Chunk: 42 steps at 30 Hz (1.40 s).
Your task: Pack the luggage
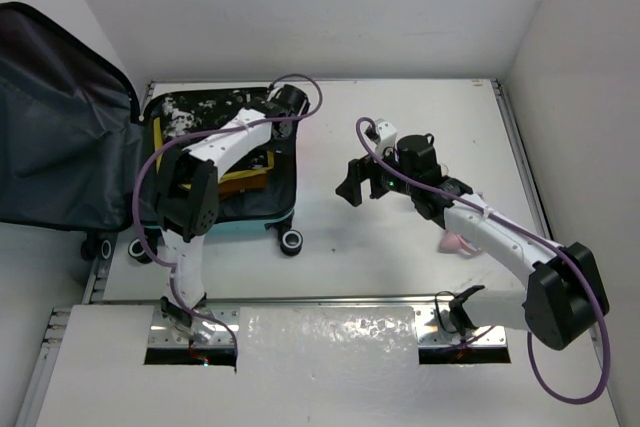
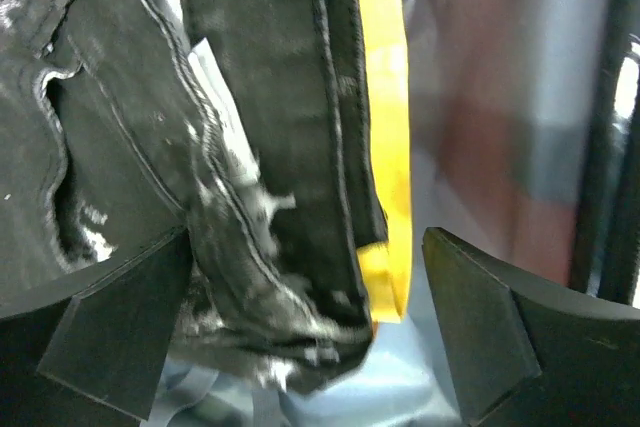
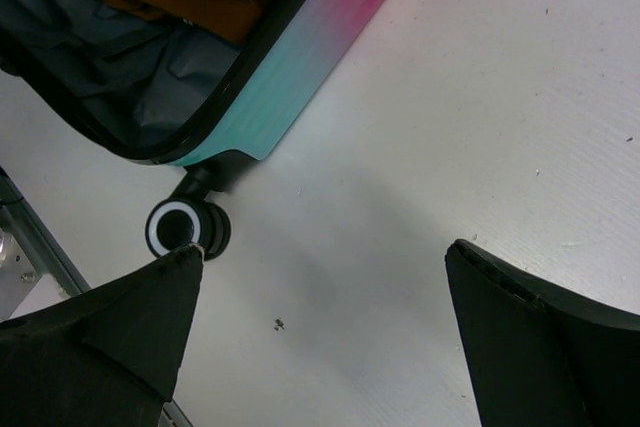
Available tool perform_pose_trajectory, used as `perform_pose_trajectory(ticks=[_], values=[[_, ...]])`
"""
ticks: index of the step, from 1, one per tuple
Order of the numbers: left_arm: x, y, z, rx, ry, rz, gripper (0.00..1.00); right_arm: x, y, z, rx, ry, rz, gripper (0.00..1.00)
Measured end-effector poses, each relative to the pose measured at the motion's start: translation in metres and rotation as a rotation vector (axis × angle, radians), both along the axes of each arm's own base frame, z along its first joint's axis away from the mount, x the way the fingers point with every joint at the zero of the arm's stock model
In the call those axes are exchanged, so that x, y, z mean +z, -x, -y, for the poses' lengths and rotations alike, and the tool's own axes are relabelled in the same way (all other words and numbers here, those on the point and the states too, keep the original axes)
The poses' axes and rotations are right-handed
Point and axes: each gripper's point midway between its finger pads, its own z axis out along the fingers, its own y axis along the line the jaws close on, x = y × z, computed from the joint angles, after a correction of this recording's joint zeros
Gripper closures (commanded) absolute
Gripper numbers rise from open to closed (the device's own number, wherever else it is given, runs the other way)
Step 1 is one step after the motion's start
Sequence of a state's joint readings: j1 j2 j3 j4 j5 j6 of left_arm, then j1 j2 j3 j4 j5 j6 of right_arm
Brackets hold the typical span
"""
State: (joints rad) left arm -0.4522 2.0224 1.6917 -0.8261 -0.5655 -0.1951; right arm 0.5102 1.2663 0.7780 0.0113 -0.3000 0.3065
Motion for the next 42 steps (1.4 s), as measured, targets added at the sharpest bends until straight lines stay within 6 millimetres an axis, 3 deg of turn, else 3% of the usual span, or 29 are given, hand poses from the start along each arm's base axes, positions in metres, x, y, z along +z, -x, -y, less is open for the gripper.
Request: perform_pose_trajectory(ticks=[4,8,11,13,14,16,18,22,24,29,34,37,42], values=[[0.019,0.005,0.0,0.003,0.003,0.016,0.04,0.0,0.0,0.0,0.0,0.001,-0.001,0.01],[0.095,-0.016,-0.005,0.057,0.141,0.229,0.04,-0.002,0.0,0.001,-0.004,0.006,-0.005,0.01],[0.149,-0.033,-0.037,0.143,0.269,0.412,0.04,-0.007,-0.001,0.009,-0.037,0.043,-0.014,0.01],[0.168,-0.046,-0.068,0.219,0.314,0.505,0.04,-0.011,-0.005,0.018,-0.081,0.091,-0.023,0.01],[0.172,-0.052,-0.083,0.255,0.328,0.536,0.04,-0.012,-0.007,0.024,-0.105,0.113,-0.027,0.01],[0.159,-0.07,-0.111,0.329,0.338,0.557,0.04,-0.008,-0.012,0.034,-0.155,0.159,-0.03,0.01],[0.123,-0.088,-0.125,0.372,0.332,0.517,0.03,-0.001,-0.019,0.043,-0.199,0.185,-0.015,0.01],[0.018,-0.099,-0.111,0.367,0.337,0.326,0.01,0.001,-0.024,0.069,-0.286,0.228,-0.021,0.01],[-0.006,-0.099,-0.104,0.359,0.356,0.334,0.0,-0.004,-0.028,0.091,-0.347,0.249,-0.05,0.01],[0.015,-0.079,-0.101,0.33,0.405,0.374,0.0,-0.014,-0.033,0.141,-0.481,0.316,-0.106,0.01],[0.036,-0.054,-0.104,0.361,0.386,0.349,0.0,-0.003,-0.03,0.148,-0.488,0.348,-0.09,0.01],[0.077,-0.034,-0.113,0.407,0.383,0.414,0.0,0.015,-0.03,0.152,-0.509,0.338,-0.033,0.01],[0.178,0.008,-0.117,0.411,0.447,0.666,0.0,0.047,-0.026,0.161,-0.564,0.306,0.059,0.01]])
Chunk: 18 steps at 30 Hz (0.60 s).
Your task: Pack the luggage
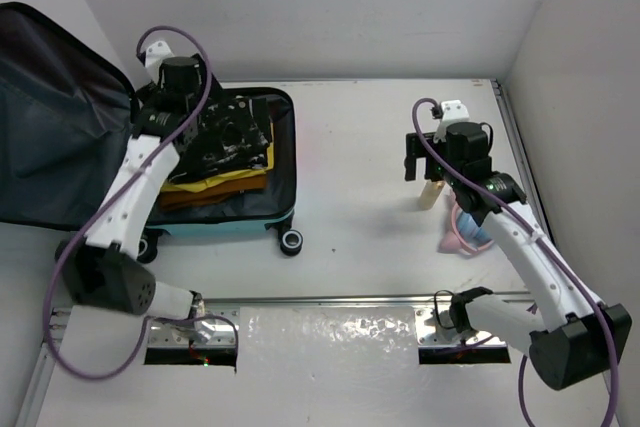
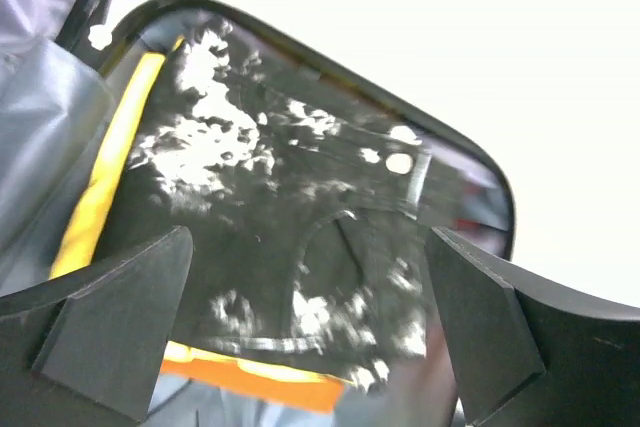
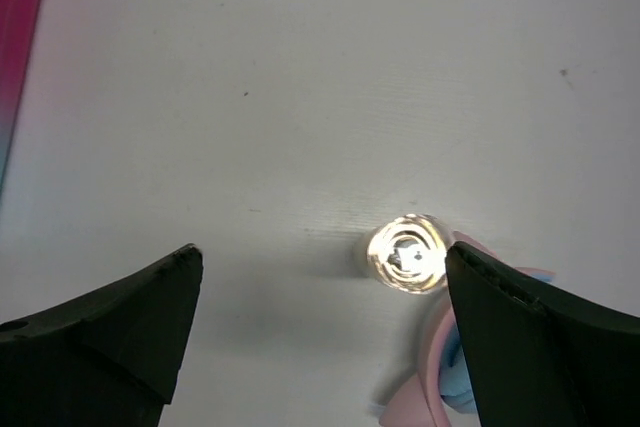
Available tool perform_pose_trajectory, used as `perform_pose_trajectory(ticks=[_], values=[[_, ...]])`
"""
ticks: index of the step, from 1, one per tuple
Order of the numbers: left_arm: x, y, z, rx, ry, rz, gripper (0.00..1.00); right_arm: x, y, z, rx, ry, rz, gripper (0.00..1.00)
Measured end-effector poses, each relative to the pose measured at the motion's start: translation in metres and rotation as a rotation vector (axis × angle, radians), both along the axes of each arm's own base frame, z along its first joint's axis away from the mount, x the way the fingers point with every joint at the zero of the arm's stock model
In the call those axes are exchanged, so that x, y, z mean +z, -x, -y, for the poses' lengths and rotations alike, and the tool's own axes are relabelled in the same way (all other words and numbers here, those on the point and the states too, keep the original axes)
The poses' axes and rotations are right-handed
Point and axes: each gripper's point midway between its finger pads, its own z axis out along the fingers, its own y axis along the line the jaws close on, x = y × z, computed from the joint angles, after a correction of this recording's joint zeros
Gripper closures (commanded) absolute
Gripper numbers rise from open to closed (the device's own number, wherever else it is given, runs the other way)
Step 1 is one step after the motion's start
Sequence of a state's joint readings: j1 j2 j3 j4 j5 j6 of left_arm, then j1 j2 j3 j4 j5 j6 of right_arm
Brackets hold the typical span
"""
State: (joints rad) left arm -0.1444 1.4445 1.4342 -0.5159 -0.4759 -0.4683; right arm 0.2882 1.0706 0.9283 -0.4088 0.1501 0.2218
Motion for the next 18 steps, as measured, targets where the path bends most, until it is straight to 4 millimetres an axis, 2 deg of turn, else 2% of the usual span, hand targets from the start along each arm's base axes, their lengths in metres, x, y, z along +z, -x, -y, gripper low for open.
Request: perform_pose_trajectory(ticks=[2,5,7,9,13,14,16,18], values=[[0.023,0.021,0.018,-0.049,0.003,0.067,0.0,0.007,0.001,0.012,-0.059,0.024,0.028,0.01],[0.031,0.045,0.073,-0.214,0.006,0.09,0.0,0.001,-0.001,0.025,-0.121,0.063,0.02,0.01],[0.019,0.057,0.11,-0.331,0.009,0.062,0.0,-0.014,-0.003,0.032,-0.152,0.099,-0.017,0.01],[-0.008,0.072,0.131,-0.414,-0.006,-0.004,0.0,-0.037,-0.003,0.036,-0.169,0.13,-0.069,0.02],[-0.056,0.1,0.134,-0.475,-0.036,-0.132,0.0,-0.077,0.007,0.04,-0.171,0.158,-0.157,0.07],[-0.062,0.107,0.134,-0.489,-0.038,-0.151,0.0,-0.084,0.007,0.041,-0.173,0.159,-0.168,0.15],[-0.066,0.118,0.134,-0.515,-0.029,-0.157,0.0,-0.096,0.002,0.044,-0.185,0.16,-0.174,0.22],[-0.061,0.128,0.136,-0.55,-0.021,-0.137,0.0,-0.108,-0.002,0.05,-0.205,0.158,-0.177,0.27]])
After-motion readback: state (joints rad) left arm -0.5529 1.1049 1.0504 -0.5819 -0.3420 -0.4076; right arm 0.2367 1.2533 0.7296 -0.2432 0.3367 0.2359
